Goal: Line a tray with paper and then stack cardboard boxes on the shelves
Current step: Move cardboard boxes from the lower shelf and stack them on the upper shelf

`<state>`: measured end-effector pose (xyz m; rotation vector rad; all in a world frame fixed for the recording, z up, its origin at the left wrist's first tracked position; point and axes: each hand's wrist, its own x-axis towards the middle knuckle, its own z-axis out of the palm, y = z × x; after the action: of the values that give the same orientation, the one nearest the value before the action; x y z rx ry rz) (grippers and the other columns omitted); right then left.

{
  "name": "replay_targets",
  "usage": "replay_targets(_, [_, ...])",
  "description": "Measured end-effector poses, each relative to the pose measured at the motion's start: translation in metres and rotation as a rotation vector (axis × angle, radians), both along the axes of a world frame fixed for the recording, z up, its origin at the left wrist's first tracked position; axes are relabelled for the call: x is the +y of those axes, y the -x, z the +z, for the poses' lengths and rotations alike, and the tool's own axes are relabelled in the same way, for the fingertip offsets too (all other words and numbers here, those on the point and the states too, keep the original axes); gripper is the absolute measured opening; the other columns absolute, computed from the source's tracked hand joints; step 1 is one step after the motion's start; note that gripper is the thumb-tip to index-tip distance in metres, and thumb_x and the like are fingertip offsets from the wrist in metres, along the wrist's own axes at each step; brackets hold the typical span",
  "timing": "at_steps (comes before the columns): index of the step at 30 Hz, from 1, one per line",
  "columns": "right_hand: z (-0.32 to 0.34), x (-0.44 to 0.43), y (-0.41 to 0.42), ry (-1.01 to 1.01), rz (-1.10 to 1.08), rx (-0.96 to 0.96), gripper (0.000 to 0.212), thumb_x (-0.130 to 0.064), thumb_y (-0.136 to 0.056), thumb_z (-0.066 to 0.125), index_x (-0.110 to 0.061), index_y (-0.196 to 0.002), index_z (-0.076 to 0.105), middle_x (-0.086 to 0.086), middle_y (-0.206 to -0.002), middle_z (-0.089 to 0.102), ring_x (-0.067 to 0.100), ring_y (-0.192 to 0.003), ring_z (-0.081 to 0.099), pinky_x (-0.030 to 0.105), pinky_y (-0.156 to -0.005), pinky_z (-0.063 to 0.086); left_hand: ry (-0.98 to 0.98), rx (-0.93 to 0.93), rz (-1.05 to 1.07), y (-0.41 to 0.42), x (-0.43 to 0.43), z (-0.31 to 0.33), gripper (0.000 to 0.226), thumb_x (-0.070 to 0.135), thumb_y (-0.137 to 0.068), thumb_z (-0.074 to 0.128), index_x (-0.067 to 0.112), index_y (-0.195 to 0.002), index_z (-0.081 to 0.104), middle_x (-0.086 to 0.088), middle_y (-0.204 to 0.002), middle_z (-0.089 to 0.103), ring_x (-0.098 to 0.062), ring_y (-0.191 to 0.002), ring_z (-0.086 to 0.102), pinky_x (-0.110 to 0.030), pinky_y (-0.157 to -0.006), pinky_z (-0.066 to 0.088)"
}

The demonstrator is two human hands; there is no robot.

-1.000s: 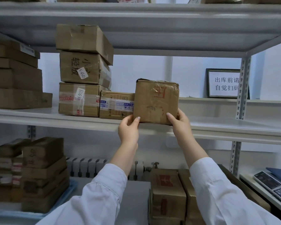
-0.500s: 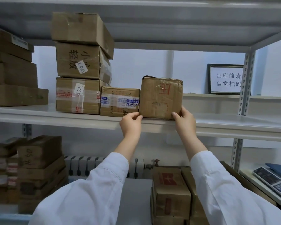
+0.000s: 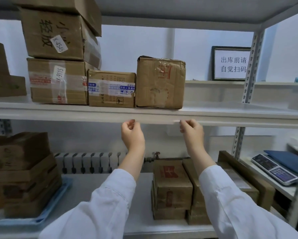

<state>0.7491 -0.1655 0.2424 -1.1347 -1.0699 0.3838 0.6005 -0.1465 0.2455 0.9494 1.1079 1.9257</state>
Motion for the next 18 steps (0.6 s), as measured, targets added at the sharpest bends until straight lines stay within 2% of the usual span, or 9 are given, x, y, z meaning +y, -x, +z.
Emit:
replay_targets(3, [-0.012, 0.007, -0.005, 0.130, 0.059, -0.032, 0.022, -0.016, -0.091, 0.055, -0.018, -0.070, 0.056, 0.008, -0.080, 0.060, 0.020, -0.076, 0.052, 0.030, -0.067, 0.040, 0.056, -0.055, -0.020, -0.008, 0.005, -0.007, 0.008, 0.010, -0.092, 0.049, 0.015, -0.098, 0.051, -0.004, -0.096, 0.056, -0.020, -0.084, 0.053, -0.030, -0.075, 0.041])
replay_targets(5, [-0.016, 0.012, -0.008, 0.203, 0.086, -0.066, 0.020, -0.018, -0.092, 0.054, -0.018, -0.073, 0.057, 0.008, -0.085, 0.061, 0.020, -0.079, 0.054, 0.030, -0.068, 0.040, 0.097, -0.100, -0.035, -0.013, 0.011, -0.012, 0.007, 0.011, -0.092, 0.047, 0.015, -0.097, 0.051, -0.004, -0.095, 0.056, -0.018, -0.080, 0.053, -0.032, -0.074, 0.042])
replay_targets(8, [-0.029, 0.022, -0.016, 0.336, 0.122, -0.093, 0.015, -0.022, -0.094, 0.053, -0.011, -0.098, 0.063, 0.007, -0.100, 0.061, 0.023, -0.095, 0.055, 0.032, -0.079, 0.041, 0.172, -0.154, -0.083, -0.022, 0.023, -0.027, 0.007, 0.010, -0.092, 0.046, 0.014, -0.091, 0.052, -0.001, -0.082, 0.055, -0.016, -0.071, 0.050, -0.032, -0.070, 0.041])
replay_targets(11, [-0.046, 0.031, -0.020, 0.529, 0.140, -0.112, 0.038, -0.024, -0.095, 0.054, -0.003, -0.126, 0.054, 0.012, -0.125, 0.057, 0.029, -0.117, 0.052, 0.032, -0.089, 0.039, 0.311, -0.172, -0.175, -0.030, 0.032, -0.046, 0.012, 0.007, -0.090, 0.044, 0.010, -0.079, 0.049, -0.003, -0.064, 0.044, -0.018, -0.055, 0.038, -0.026, -0.054, 0.032])
replay_targets(13, [-0.058, 0.038, -0.021, 0.684, 0.151, -0.107, 0.046, -0.028, -0.096, 0.053, -0.002, -0.134, 0.046, 0.015, -0.135, 0.051, 0.031, -0.123, 0.049, 0.032, -0.086, 0.040, 0.425, -0.169, -0.248, -0.035, 0.037, -0.063, 0.021, 0.008, -0.091, 0.044, 0.011, -0.070, 0.046, -0.003, -0.061, 0.039, -0.016, -0.049, 0.029, -0.024, -0.048, 0.024])
replay_targets(14, [-0.063, 0.040, -0.021, 0.755, 0.149, -0.108, 0.050, -0.030, -0.097, 0.051, -0.003, -0.137, 0.042, 0.016, -0.137, 0.049, 0.032, -0.122, 0.050, 0.031, -0.081, 0.040, 0.479, -0.171, -0.279, -0.036, 0.040, -0.071, 0.024, 0.011, -0.092, 0.045, 0.013, -0.068, 0.046, -0.002, -0.062, 0.039, -0.016, -0.049, 0.029, -0.025, -0.048, 0.025])
replay_targets(16, [-0.076, 0.046, -0.024, 0.824, 0.162, -0.085, 0.053, -0.034, -0.096, 0.050, -0.003, -0.139, 0.039, 0.014, -0.138, 0.048, 0.032, -0.120, 0.051, 0.029, -0.078, 0.040, 0.579, -0.190, -0.325, -0.040, 0.041, -0.089, 0.016, 0.016, -0.094, 0.046, 0.013, -0.080, 0.054, -0.002, -0.067, 0.043, -0.015, -0.053, 0.034, -0.025, -0.050, 0.030])
replay_targets(17, [-0.083, 0.049, -0.025, 0.826, 0.181, -0.059, 0.054, -0.034, -0.096, 0.051, -0.003, -0.138, 0.039, 0.012, -0.137, 0.048, 0.032, -0.120, 0.051, 0.030, -0.080, 0.041, 0.614, -0.192, -0.332, -0.042, 0.039, -0.097, 0.013, 0.018, -0.095, 0.047, 0.010, -0.094, 0.058, -0.002, -0.070, 0.046, -0.015, -0.055, 0.036, -0.024, -0.051, 0.031])
replay_targets(18, [-0.092, 0.051, -0.027, 0.832, 0.194, -0.042, 0.055, -0.035, -0.095, 0.052, -0.003, -0.138, 0.040, 0.011, -0.137, 0.048, 0.031, -0.120, 0.051, 0.031, -0.083, 0.041, 0.646, -0.182, -0.340, -0.044, 0.039, -0.107, 0.021, 0.019, -0.096, 0.047, 0.007, -0.109, 0.059, -0.004, -0.075, 0.053, -0.015, -0.056, 0.040, -0.023, -0.050, 0.032])
